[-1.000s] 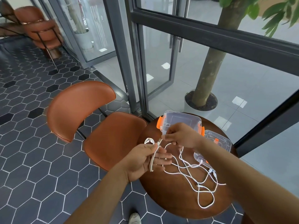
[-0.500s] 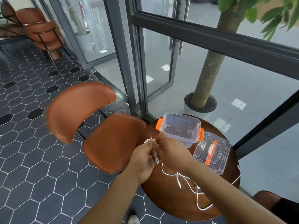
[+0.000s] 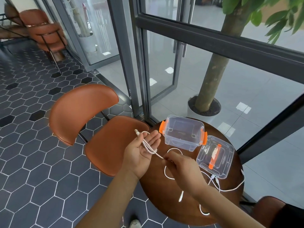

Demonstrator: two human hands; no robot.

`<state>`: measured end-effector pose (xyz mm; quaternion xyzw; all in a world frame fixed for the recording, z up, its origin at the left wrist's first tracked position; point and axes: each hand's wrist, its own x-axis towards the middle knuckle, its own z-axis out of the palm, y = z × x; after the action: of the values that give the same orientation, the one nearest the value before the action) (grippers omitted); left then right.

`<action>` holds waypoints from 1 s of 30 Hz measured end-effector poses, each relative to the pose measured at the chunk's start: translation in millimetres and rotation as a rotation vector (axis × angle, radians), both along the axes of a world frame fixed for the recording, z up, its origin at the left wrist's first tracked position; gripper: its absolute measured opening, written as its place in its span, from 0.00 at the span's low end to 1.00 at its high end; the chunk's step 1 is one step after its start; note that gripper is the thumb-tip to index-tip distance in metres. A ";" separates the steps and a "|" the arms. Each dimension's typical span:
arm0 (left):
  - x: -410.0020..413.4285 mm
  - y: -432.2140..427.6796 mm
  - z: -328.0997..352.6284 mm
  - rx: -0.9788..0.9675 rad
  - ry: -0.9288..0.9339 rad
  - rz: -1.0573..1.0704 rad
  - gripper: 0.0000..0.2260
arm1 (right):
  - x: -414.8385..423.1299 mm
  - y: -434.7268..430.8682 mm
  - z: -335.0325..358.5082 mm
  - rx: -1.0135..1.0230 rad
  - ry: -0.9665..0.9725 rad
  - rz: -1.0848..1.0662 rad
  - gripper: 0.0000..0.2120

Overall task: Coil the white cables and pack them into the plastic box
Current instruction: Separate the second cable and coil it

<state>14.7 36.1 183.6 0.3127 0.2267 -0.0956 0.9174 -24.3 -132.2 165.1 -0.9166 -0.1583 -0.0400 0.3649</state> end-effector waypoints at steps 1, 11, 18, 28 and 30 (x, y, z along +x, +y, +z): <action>0.4 1.3 1.3 0.010 0.001 0.005 0.14 | 0.4 -4.4 -9.3 0.042 -0.003 0.019 0.12; -6.1 6.5 4.5 -0.098 -0.010 -0.166 0.13 | 14.4 -44.5 -38.5 0.220 0.604 0.059 0.19; -14.1 9.2 11.7 0.093 -0.121 -0.456 0.13 | 49.5 -51.0 -13.3 0.063 0.647 -0.025 0.11; -17.8 -8.5 4.2 0.379 -0.102 -0.610 0.17 | 63.4 -16.3 44.5 0.155 0.497 -0.064 0.14; -17.3 -10.7 1.3 0.425 -0.081 -0.576 0.18 | 58.5 -11.1 50.5 0.163 0.480 -0.035 0.14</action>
<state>-2.6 25.4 184.8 0.5510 0.1074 -0.2884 0.7757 34.1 -143.3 215.6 -0.8699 -0.0475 0.1600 0.4642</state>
